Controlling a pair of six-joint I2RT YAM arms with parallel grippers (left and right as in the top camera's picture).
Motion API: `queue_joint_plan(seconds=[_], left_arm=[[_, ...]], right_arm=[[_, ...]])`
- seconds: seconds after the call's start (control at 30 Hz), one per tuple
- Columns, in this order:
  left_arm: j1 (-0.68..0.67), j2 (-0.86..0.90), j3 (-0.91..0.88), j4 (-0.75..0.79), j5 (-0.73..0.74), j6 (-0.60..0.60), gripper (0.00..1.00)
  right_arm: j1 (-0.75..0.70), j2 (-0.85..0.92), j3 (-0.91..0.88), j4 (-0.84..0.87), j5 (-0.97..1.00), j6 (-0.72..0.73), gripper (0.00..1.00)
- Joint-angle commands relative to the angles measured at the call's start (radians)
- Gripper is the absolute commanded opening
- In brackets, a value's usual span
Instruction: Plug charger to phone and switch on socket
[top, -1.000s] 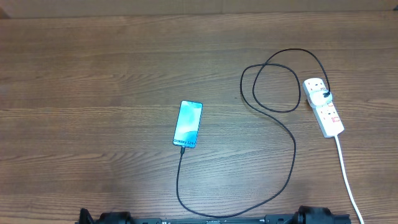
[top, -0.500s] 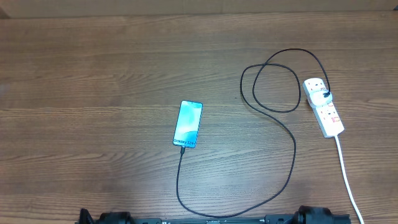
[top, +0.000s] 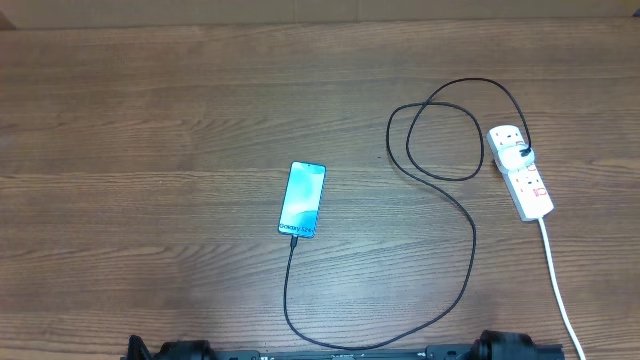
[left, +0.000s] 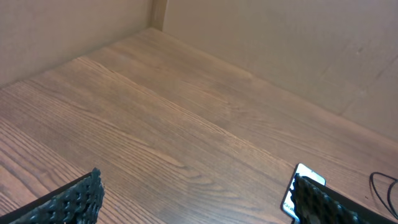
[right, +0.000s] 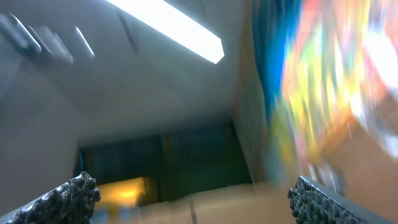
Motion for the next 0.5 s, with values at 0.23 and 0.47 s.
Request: queue_joint_plan(seconds=[0.23,0.47], left_arm=[[0.005,-0.006,0.001,0.003,-0.01,-0.006,1.0],[0.005,-0.006,0.001,0.003,-0.01,-0.006,1.0]], right_arm=[[0.005,0.003,-0.623,0.108,0.014,0.312,1.0],[0.005,0.003,-0.964,0.28,0.014,0.482,1.0]])
